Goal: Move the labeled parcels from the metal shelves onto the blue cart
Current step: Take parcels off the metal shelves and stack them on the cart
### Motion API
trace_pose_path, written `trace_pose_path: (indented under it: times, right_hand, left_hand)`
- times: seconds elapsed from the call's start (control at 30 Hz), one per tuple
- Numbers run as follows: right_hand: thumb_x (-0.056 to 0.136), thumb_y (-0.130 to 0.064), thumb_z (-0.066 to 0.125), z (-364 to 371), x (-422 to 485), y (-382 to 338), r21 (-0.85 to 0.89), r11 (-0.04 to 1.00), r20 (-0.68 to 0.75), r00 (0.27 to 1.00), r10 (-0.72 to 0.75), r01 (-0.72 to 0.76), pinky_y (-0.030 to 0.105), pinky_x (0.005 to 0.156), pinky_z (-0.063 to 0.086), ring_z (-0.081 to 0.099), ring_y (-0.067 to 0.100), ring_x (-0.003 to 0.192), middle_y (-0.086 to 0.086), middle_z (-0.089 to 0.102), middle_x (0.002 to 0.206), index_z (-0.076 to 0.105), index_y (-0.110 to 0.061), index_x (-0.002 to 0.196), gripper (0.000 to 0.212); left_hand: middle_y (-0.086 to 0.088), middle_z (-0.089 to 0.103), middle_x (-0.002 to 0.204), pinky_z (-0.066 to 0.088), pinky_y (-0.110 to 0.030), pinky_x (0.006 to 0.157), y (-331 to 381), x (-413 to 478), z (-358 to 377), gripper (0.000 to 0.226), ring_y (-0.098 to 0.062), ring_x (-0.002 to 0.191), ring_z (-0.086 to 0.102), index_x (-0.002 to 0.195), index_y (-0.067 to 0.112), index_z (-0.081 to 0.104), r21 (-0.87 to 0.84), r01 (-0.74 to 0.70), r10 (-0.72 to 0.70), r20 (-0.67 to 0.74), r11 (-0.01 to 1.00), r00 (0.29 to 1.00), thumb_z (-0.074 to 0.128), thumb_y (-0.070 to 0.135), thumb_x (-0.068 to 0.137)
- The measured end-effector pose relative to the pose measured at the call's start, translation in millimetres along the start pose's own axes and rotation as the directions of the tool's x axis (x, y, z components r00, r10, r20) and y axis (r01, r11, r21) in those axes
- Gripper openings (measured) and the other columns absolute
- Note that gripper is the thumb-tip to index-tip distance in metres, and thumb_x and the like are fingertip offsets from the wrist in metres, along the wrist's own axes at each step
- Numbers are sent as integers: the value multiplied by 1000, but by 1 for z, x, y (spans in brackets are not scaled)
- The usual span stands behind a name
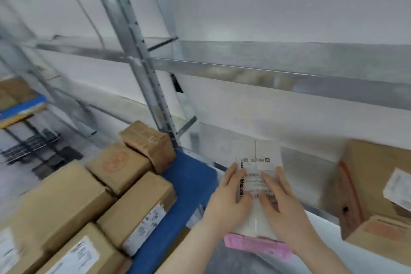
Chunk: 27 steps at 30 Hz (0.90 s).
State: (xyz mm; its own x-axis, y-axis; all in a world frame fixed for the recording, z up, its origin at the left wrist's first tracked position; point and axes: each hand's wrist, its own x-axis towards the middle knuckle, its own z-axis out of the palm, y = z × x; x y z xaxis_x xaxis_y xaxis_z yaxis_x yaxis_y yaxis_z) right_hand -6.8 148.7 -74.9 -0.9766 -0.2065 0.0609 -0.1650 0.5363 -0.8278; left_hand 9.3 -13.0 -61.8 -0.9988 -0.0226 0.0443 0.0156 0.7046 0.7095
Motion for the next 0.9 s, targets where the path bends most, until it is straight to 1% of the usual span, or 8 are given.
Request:
trace_pose_path:
  times: [0.07,0.13,0.23,0.33,0.47,0.6,0.77,0.9]
  right_hand:
    - [93,-27,55,21,-1,-32,-14,995,98,990,-100,102,21,88,38,53,3,106,-24,6,151,41,-39,137,48]
    - [93,-30,54,51,1,-73,-13,978,206,958,-200,207,25,89,37,54,12,115,-17,9,155,41,-38,138,48]
    - [94,-31,51,105,-8,-144,46,935,348,872,-344,351,25,95,32,35,16,135,-8,7,159,38,-32,142,49]
    - [95,-36,48,164,-38,-219,168,860,442,744,-502,481,20,88,31,35,11,132,-9,6,159,37,-34,142,49]
    - [95,-37,49,253,-90,-311,308,736,519,542,-661,603,17,100,22,21,9,141,-6,5,159,37,-34,142,48]
    - [95,-35,50,344,-142,-383,398,667,562,408,-720,630,21,105,26,23,12,141,-1,3,160,38,-26,143,50]
    - [96,-38,47,444,-191,-421,425,699,664,326,-673,575,39,113,30,31,18,139,-1,-2,160,34,-27,146,53]
    - [96,-37,46,494,-207,-411,376,745,729,321,-605,551,19,105,22,23,9,140,-5,-2,160,33,-28,146,52]
  left_hand:
    - [29,3,155,30,-21,102,-8,-32,-37,63,-2,137,27,146,40,25,33,93,-89,-123,995,988,41,46,85]
    - [22,4,157,28,-26,105,-19,-65,-80,65,-7,139,26,147,37,23,56,179,-161,-238,982,958,39,47,85]
    - [17,5,159,25,-26,107,-41,-122,-148,64,-10,140,25,148,32,23,63,304,-254,-405,950,878,43,43,88]
    - [18,4,159,19,-24,107,-66,-194,-214,63,-7,142,18,149,33,22,51,403,-309,-556,914,772,44,42,90]
    - [13,6,159,23,-30,111,-106,-294,-290,61,-8,143,15,148,29,26,16,494,-336,-713,869,616,48,39,91]
    - [19,4,159,21,-18,96,-161,-377,-349,59,-3,138,19,148,31,27,-50,579,-397,-775,814,491,49,39,93]
    - [19,5,158,21,-20,97,-233,-447,-390,58,-3,137,23,147,30,28,-125,659,-493,-769,741,408,49,37,93]
    - [15,9,158,25,-22,102,-278,-468,-389,58,-7,139,25,148,28,28,-194,681,-581,-708,706,401,49,35,94]
